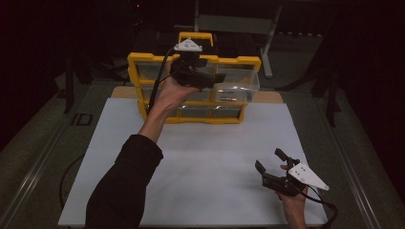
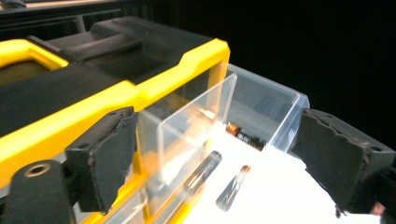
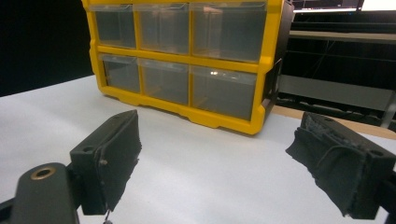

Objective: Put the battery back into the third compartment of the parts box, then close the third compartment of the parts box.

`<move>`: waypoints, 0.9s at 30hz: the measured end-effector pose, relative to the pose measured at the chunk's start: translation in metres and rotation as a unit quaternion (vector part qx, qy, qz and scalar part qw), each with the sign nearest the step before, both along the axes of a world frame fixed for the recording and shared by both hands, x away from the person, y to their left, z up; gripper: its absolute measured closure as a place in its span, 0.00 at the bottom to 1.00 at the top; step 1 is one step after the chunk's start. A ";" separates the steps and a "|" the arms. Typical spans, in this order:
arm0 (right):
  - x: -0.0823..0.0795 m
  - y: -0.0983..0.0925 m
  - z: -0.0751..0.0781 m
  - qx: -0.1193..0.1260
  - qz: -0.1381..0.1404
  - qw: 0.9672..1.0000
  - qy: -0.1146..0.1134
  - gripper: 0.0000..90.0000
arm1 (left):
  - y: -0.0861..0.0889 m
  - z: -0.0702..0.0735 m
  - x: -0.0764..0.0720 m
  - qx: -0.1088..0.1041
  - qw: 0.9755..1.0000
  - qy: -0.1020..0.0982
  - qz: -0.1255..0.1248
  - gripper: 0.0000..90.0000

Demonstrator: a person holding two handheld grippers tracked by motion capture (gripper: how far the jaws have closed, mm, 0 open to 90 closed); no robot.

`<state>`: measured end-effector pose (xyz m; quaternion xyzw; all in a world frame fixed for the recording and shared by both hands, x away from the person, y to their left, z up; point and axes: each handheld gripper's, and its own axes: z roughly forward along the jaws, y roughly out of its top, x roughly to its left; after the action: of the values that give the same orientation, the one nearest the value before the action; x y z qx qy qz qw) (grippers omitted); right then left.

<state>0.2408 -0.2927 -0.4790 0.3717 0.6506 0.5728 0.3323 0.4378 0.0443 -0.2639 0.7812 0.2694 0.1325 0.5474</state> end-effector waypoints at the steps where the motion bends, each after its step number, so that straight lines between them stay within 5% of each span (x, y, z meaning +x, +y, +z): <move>1: 0.000 0.000 0.000 0.000 0.000 1.000 0.000 0.15 | 0.000 0.000 0.000 0.000 1.000 0.000 0.000 0.15; 13: -0.001 -0.001 0.000 0.000 -0.003 1.000 -0.001 0.15 | 0.025 -0.015 -0.002 0.041 0.999 0.026 -0.001 0.12; 18: -0.001 -0.001 0.000 -0.001 -0.002 1.000 0.000 0.15 | 0.023 -0.025 -0.009 0.070 0.997 0.031 -0.026 0.18; 27: -0.002 -0.001 0.000 -0.001 -0.003 1.000 0.000 0.15 | 0.022 -0.034 -0.018 0.077 0.994 0.034 -0.066 0.38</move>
<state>0.2390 -0.2941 -0.4790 0.3729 0.6503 0.5712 0.3343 0.4200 0.0662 -0.2982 0.8410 0.2251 0.0899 0.4837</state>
